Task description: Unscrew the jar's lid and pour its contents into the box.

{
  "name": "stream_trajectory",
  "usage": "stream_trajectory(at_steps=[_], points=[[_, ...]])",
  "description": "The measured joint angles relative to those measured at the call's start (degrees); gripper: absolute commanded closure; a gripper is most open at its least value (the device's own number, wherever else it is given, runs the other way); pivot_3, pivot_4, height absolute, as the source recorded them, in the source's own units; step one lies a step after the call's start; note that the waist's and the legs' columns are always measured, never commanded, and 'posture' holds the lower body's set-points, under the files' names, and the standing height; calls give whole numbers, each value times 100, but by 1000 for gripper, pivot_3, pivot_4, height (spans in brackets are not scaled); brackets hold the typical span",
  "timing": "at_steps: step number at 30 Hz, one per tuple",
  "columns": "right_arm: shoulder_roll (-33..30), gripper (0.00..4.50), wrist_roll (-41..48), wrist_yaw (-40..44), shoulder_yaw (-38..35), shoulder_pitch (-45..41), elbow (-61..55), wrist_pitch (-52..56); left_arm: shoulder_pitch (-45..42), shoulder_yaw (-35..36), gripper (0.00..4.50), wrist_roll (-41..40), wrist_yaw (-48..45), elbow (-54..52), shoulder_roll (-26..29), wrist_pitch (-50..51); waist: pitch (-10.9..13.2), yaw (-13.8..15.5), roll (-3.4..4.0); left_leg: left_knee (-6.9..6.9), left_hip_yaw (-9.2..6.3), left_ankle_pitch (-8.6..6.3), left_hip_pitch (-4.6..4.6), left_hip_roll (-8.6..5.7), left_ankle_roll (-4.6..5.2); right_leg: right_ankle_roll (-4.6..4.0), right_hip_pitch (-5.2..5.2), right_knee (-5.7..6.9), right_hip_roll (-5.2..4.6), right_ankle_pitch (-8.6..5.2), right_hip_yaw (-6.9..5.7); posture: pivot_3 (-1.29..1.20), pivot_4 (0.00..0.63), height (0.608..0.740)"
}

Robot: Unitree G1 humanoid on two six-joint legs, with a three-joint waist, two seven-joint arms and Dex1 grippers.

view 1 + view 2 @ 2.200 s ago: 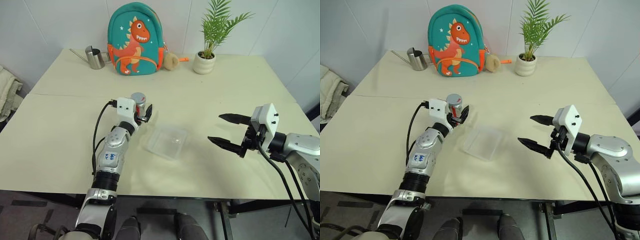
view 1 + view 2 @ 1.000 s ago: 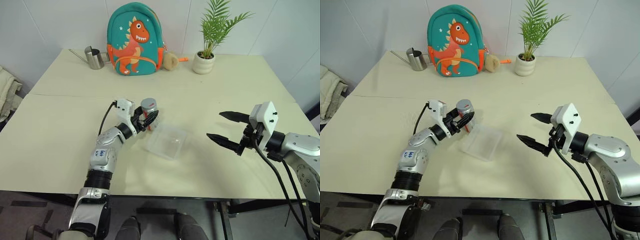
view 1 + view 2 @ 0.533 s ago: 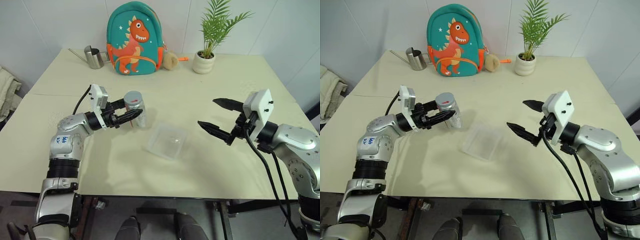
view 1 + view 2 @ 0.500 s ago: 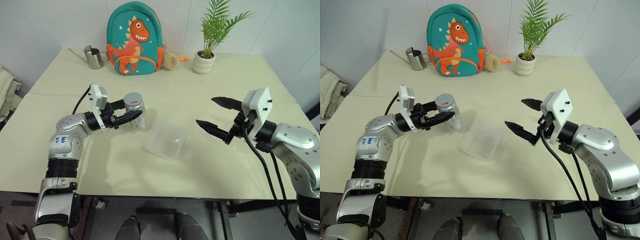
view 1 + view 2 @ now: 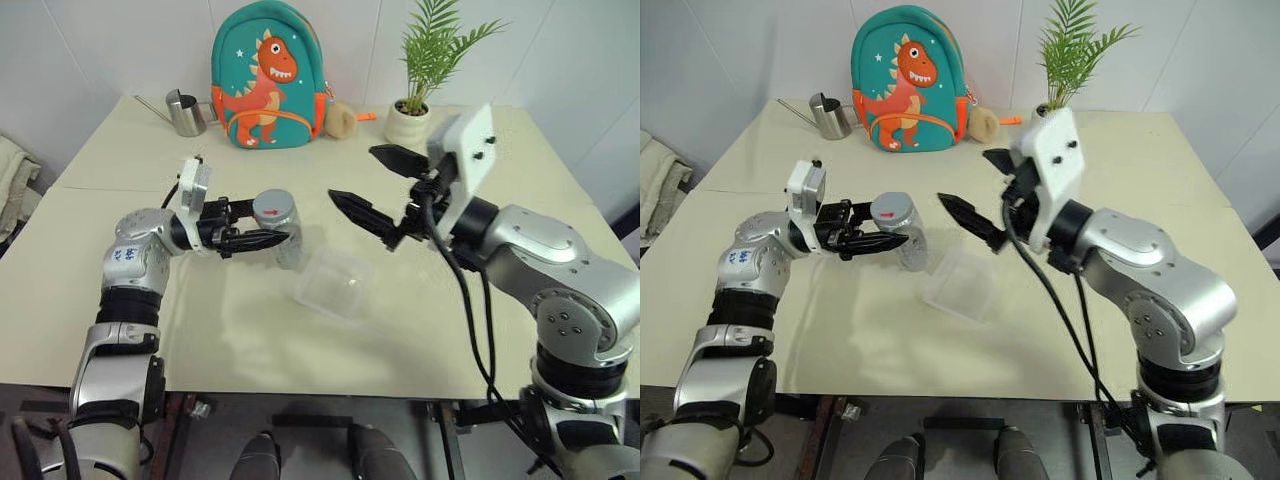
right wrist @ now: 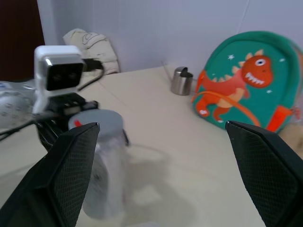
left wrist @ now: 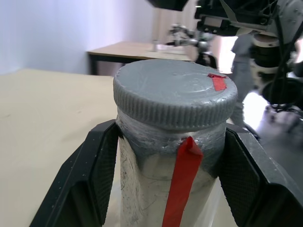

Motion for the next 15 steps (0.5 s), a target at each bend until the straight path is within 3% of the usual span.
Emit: stream_trajectory(at_steps=[8,15], points=[[964,0,-12,-971,527,-359,-37,882,-483,-509,1797,-21,-10,485,-56,-131,0,2,1,-2,-2,0,-32,2,0,-9,-50,35,2,-5,-2,0,150,740],[1032,0,-184,-1154,525,-397,33,1001,-657,-877,1799,-91,-10,836,-34,-394,0,-49,1,-1,-2,1,-43,3,1,-8,-63,38,4,-5,-1,0,150,740]])
